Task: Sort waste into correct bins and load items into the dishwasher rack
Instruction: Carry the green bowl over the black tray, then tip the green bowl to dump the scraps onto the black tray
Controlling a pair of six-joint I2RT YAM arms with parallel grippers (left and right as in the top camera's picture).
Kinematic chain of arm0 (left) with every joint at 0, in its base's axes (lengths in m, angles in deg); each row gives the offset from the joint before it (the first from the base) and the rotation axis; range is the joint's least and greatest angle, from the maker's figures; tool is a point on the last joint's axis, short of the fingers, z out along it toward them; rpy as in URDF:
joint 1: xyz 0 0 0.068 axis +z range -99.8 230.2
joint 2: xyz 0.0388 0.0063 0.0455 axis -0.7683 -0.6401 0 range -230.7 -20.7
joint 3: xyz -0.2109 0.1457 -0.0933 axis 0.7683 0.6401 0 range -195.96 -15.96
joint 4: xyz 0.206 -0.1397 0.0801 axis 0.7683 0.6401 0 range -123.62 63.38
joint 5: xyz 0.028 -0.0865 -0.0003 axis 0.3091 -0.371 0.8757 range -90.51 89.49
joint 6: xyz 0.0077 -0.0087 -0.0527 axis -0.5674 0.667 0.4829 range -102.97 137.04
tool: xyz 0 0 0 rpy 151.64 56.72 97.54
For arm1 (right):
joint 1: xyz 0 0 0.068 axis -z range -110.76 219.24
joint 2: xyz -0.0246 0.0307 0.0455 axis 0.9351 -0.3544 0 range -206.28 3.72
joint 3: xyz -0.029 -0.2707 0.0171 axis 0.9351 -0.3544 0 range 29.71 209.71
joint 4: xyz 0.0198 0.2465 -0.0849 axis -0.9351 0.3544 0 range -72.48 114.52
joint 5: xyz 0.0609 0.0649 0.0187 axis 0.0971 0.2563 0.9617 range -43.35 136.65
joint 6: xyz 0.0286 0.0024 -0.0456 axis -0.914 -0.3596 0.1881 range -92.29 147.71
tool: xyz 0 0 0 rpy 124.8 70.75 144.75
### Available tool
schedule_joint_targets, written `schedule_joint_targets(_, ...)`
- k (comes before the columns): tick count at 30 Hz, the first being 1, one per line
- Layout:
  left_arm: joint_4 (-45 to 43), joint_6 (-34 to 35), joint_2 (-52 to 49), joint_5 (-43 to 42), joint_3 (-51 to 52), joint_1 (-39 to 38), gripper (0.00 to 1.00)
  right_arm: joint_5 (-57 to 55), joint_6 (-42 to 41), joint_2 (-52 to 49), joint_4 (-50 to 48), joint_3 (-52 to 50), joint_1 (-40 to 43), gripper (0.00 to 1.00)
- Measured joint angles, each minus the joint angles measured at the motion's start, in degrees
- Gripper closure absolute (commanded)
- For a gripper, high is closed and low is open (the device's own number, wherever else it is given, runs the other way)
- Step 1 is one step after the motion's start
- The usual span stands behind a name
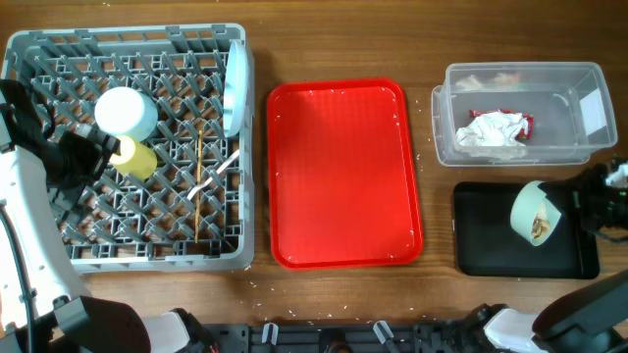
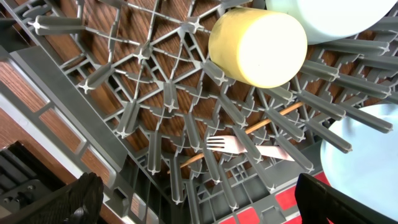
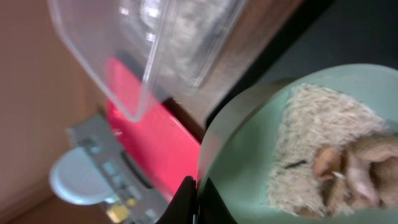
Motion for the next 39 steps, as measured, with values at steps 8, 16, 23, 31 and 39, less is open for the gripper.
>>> schedule_joint_targets(8, 0.0, 0.0, 0.0, 0.0, 0.0, 0.0, 0.00, 16.3, 2.9, 0.0, -3.1, -2.1, 4.1, 0.96)
schedule_joint_targets(16, 0.0, 0.0, 0.0, 0.0, 0.0, 0.0, 0.00, 16.8, -1.7, -2.4, -1.0, -3.1, 4.1, 0.96)
schedule_joint_targets(23, 0.0, 0.0, 0.0, 0.0, 0.0, 0.0, 0.00, 21.2, -2.4, -8.0, -5.1, -8.6, 5.1, 0.96)
schedule_joint_targets(31, 0.0, 0.0, 0.0, 0.0, 0.0, 0.0, 0.00, 26.2, 5.7, -10.1, 4.4, -8.9, 6.0, 0.96)
schedule_joint_targets(39, 0.0, 0.0, 0.0, 0.0, 0.0, 0.0, 0.00, 27.4, 5.2, -10.1, 3.3, -9.0, 8.2, 0.96)
